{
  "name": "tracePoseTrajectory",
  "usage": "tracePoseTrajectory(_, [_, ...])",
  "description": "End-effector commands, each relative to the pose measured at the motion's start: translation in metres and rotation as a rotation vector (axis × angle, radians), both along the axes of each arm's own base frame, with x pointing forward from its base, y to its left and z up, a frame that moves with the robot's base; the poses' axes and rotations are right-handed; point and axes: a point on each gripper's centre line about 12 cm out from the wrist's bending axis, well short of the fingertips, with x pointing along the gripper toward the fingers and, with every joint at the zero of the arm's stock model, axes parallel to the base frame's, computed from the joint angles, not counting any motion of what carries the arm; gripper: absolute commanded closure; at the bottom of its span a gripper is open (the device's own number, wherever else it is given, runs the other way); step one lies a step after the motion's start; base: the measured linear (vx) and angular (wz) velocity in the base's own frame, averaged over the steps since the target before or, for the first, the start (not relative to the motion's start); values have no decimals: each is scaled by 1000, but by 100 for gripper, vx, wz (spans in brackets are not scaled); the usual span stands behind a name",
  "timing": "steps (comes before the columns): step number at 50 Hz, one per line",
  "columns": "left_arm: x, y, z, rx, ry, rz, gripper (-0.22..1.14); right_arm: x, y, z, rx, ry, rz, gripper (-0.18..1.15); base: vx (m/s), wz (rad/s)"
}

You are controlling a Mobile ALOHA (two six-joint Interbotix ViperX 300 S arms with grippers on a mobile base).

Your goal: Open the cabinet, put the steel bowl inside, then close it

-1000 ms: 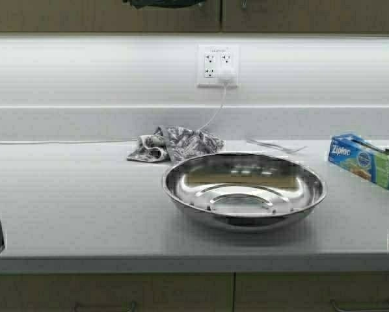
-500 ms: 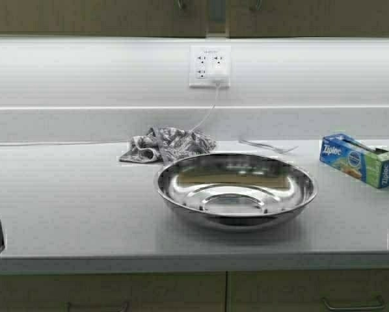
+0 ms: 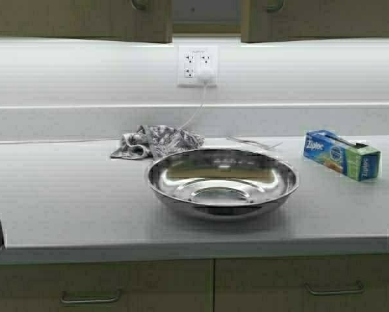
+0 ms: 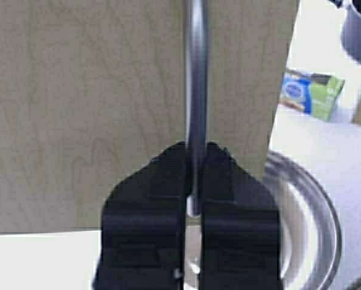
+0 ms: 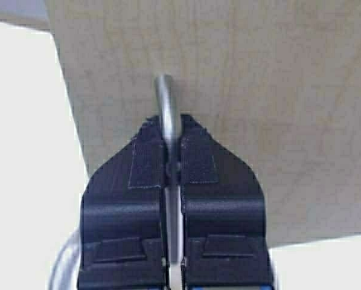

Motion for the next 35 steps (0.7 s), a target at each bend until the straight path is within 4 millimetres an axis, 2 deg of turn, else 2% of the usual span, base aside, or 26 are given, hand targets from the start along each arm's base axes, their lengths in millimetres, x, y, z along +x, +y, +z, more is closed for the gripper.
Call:
tracePoseTrajectory(1, [12, 43, 8, -10, -10, 146, 88, 10, -26, -15, -42, 49, -74, 89, -11, -3])
tracePoseTrajectory(12, [12, 58, 10, -3, 1, 191, 88, 18, -45, -16, -61, 73, -126, 90, -10, -5])
tracePoseTrajectory(15, [13, 59, 11, -6, -7, 197, 86, 22, -48, -15, -56, 77, -139, 87, -7, -3])
tracePoseTrajectory(17, [14, 59, 10, -4, -6, 196, 82, 22, -48, -12, -53, 78, -135, 78, -6, -2])
tracePoseTrajectory(19, [13, 59, 10, -4, -6, 196, 74, 20, -48, -11, -54, 89, -126, 65, -6, -2])
tracePoseTrajectory(21, [12, 59, 9, 6, -4, 192, 61, 18, -48, -10, -56, 106, -116, 48, -6, -1])
tracePoseTrajectory(25, [8, 59, 6, 45, 16, 174, 24, 11, -52, -6, -63, 137, -100, 8, -7, 0])
tracePoseTrajectory(27, [5, 59, 4, 70, 41, 162, 2, 6, -57, -4, -61, 150, -104, -7, -8, 1])
tracePoseTrajectory(28, [4, 59, 3, 81, 51, 156, -9, 4, -60, -3, -61, 156, -107, -11, -8, 2])
tracePoseTrajectory(30, [0, 60, 1, 106, 78, 145, -20, 0, -64, -3, -62, 175, -109, -12, -8, 3])
tracePoseTrajectory(35, [-16, 64, -2, 144, 121, 127, -5, -13, -77, 1, -75, 239, -109, -3, -8, 3])
